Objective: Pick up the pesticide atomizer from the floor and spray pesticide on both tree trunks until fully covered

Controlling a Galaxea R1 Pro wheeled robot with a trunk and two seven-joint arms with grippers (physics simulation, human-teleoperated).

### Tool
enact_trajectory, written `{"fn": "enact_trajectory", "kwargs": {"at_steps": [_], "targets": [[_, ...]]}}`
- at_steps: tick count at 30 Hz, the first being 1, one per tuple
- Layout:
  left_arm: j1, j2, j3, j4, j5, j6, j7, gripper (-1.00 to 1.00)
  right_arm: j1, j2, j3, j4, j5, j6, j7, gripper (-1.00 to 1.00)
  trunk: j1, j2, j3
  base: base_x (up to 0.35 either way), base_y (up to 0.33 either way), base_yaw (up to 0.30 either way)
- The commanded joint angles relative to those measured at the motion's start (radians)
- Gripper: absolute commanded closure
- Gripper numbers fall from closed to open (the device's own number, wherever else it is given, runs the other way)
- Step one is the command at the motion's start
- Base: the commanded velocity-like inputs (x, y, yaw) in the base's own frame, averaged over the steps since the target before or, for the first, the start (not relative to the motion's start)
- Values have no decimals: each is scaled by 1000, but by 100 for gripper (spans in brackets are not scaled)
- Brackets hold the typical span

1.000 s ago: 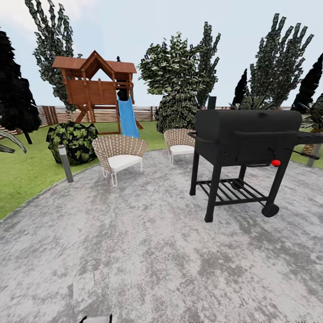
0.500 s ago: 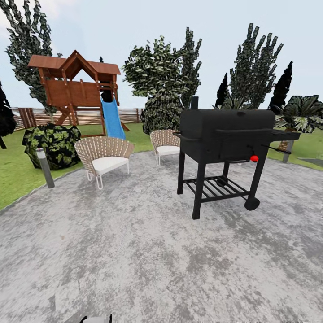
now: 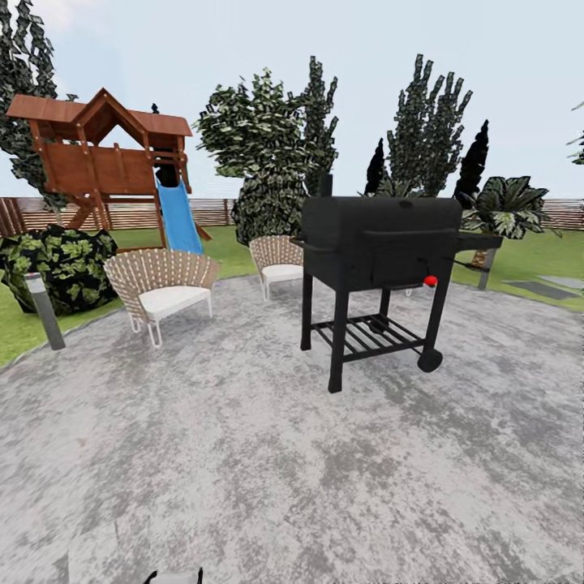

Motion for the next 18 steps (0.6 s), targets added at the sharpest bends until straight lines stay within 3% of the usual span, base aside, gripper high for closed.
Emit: {"fn": "enact_trajectory", "kwargs": {"at_steps": [1, 18], "targets": [[0, 0, 0, 0, 0, 0, 0, -100, 0, 0, 0, 0, 0, 0, 0, -100, 4, -7, -3, 0, 0, -40], [0, 0, 0, 0, 0, 0, 0, -100, 0, -1, 3, 6, 8, -1, 0, -100, 69, -126, -56, 0, 0, -4]]}}
